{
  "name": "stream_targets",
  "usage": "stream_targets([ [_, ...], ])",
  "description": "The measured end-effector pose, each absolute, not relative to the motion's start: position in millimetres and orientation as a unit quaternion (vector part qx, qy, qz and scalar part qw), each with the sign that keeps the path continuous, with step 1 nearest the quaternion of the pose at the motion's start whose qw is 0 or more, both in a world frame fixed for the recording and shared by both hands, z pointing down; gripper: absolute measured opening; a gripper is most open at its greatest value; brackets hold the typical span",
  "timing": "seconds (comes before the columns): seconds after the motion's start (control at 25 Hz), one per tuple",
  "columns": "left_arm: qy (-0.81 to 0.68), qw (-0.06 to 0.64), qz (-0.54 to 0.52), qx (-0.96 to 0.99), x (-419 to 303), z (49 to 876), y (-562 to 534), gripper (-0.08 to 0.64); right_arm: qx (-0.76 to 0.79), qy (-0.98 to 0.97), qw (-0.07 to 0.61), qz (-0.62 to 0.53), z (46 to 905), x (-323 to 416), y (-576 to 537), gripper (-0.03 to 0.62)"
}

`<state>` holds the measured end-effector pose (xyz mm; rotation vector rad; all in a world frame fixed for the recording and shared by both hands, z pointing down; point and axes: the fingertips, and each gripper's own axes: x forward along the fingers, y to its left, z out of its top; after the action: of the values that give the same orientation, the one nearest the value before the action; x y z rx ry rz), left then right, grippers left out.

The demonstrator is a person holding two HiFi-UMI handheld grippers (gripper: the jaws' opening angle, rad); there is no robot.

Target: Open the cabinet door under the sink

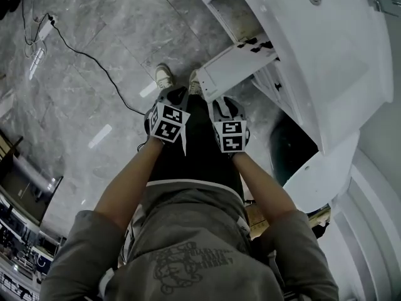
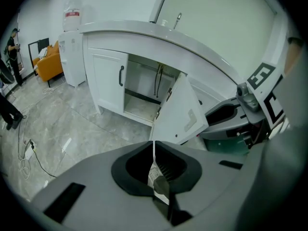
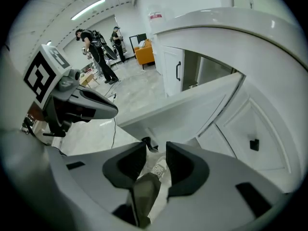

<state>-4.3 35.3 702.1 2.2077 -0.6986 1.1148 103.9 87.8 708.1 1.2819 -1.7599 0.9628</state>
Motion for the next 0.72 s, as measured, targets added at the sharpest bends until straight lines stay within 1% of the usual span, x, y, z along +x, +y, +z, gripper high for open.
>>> stream_targets([
  [0.32, -0.281, 0.257, 0.394, 0.837, 1.2, 646.8, 9.4, 0.026, 0.500, -0.706, 0.368, 0.340, 650.2, 117.4, 68.3, 0.114],
  [0.52, -0.300, 0.235, 0.373, 0.846, 1.7, 611.5, -22.9, 0.026, 0.502, -0.730, 0.354, 0.299, 613.3, 115.6, 33.6, 0.094],
  [0.72, -0.325, 0.206, 0.339, 0.858, -2.0, 566.7, -65.0, 0.026, 0.521, -0.751, 0.331, 0.234, 570.9, 119.7, -16.2, 0.075],
])
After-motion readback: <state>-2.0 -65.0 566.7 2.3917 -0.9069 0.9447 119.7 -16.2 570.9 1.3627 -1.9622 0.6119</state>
